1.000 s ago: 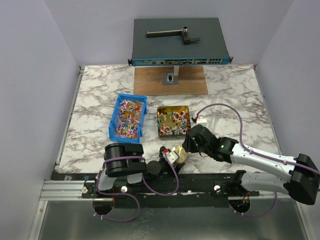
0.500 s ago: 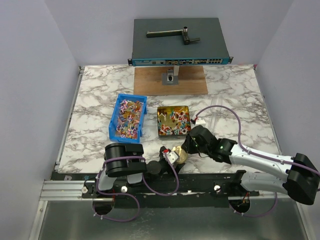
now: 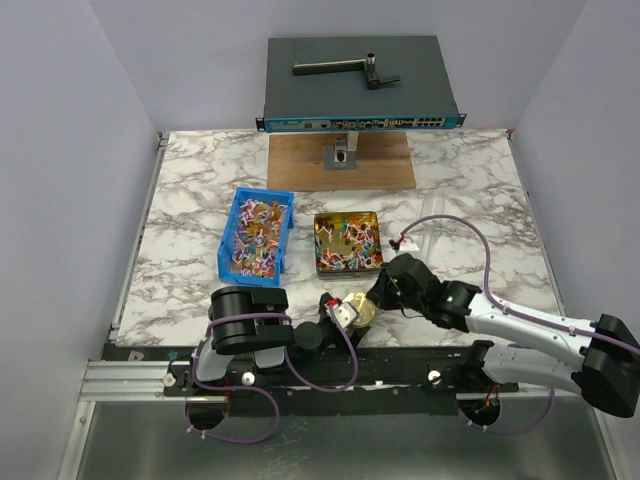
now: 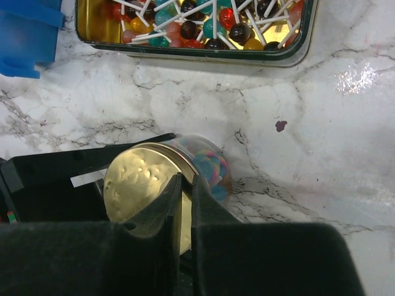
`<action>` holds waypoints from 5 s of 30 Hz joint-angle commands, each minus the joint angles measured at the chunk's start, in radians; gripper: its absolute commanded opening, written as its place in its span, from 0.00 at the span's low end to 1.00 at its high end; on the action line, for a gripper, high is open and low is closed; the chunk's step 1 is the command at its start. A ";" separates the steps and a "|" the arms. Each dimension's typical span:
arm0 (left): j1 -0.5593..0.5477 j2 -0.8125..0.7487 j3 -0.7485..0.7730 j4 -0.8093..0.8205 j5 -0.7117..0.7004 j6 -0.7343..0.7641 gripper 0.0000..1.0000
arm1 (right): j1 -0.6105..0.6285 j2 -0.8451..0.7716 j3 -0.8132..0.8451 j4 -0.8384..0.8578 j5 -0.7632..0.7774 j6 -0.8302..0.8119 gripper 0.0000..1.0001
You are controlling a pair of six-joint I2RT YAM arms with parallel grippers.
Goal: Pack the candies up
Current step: Screw the bottle lid onto the packing bottle.
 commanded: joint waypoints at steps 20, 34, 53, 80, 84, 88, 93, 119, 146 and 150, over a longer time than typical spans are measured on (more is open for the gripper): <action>0.021 0.059 -0.001 0.073 -0.056 -0.064 0.79 | 0.226 -0.059 0.062 -0.305 -0.069 0.162 0.09; 0.021 0.068 0.003 0.075 -0.037 -0.060 0.78 | 0.219 -0.006 0.287 -0.465 0.278 0.061 0.33; 0.022 0.080 0.008 0.074 0.002 -0.053 0.79 | -0.068 0.193 0.238 -0.104 -0.092 -0.209 0.33; 0.021 0.085 0.014 0.074 0.003 -0.055 0.81 | -0.099 0.143 0.061 -0.088 -0.258 -0.187 0.16; 0.022 0.085 0.014 0.074 -0.003 -0.058 0.82 | -0.099 0.084 0.035 -0.144 -0.269 -0.158 0.15; 0.021 0.085 0.015 0.073 -0.014 -0.059 0.83 | -0.097 0.015 0.013 -0.203 -0.280 -0.113 0.15; 0.022 0.087 0.016 0.073 -0.022 -0.059 0.83 | -0.062 -0.049 -0.025 -0.227 -0.319 -0.025 0.14; 0.021 0.087 0.013 0.073 -0.011 -0.060 0.84 | 0.124 0.011 0.295 -0.376 0.210 -0.076 0.31; 0.022 0.087 0.011 0.073 -0.009 -0.059 0.84 | -0.103 0.235 0.219 -0.099 -0.160 -0.245 0.30; 0.021 0.087 0.010 0.073 -0.009 -0.060 0.84 | -0.105 0.236 0.191 -0.088 -0.187 -0.240 0.29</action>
